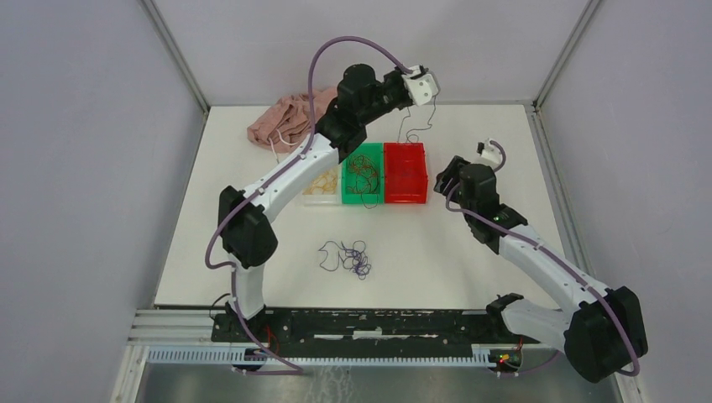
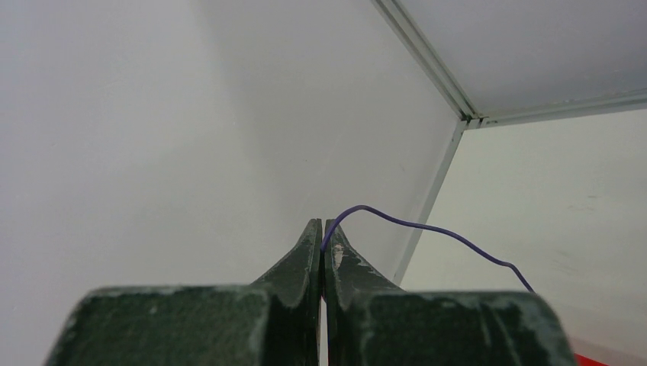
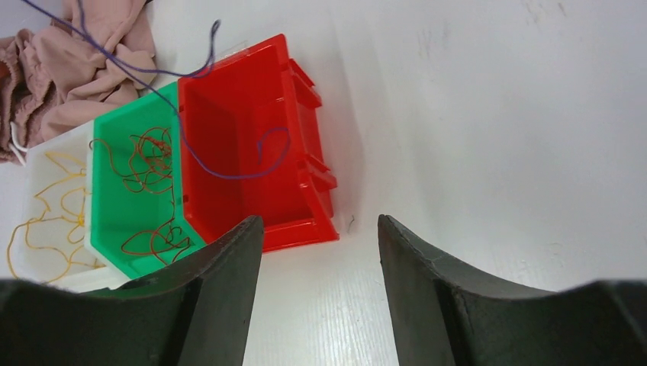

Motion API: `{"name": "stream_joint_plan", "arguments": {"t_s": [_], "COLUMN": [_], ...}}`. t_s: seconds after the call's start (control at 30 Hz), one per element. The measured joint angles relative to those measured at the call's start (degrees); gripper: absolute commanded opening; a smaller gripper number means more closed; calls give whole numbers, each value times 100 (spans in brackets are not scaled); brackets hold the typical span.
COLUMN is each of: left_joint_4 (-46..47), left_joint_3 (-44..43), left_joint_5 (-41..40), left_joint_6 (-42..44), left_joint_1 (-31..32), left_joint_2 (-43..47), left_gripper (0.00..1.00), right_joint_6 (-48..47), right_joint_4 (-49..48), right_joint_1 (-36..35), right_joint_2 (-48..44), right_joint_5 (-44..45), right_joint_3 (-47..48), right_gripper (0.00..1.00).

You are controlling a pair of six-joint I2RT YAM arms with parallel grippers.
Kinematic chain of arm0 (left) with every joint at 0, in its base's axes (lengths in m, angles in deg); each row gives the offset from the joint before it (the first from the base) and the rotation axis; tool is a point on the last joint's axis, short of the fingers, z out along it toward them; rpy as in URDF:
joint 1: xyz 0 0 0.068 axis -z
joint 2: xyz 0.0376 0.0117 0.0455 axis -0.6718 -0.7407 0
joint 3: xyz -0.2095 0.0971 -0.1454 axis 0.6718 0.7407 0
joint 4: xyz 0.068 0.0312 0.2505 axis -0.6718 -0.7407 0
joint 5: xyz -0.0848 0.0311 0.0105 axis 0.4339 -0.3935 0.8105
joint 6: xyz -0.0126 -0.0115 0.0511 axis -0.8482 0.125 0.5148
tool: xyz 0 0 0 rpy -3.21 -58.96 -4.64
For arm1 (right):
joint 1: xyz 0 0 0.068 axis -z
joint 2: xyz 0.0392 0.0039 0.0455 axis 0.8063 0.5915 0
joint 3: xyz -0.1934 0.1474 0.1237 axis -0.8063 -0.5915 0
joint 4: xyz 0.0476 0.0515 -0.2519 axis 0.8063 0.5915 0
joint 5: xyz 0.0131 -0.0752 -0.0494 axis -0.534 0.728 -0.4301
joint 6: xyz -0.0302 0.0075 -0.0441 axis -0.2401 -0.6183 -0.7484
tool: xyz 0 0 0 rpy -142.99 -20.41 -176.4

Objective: Untangle the cables
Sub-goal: Place the cable in the bin.

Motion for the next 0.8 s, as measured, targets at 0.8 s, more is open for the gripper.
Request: {"name": "stream_joint_plan", "arguments": {"t_s": [0.8], "left_joint_4": [-120], "left_joint_3": [496], "left_joint_5": [-704], "left_joint_6": [-177], "left_joint_1": [238], "left_joint_2": [-385], "left_gripper": [3], "right_joint_6": [671], "right_joint_4": [396], "right_joint_1": [691], "right_joint_2": [-195], "right_joint_5": [-520], "right_joint_3": [-118], "right_gripper": [56]}}
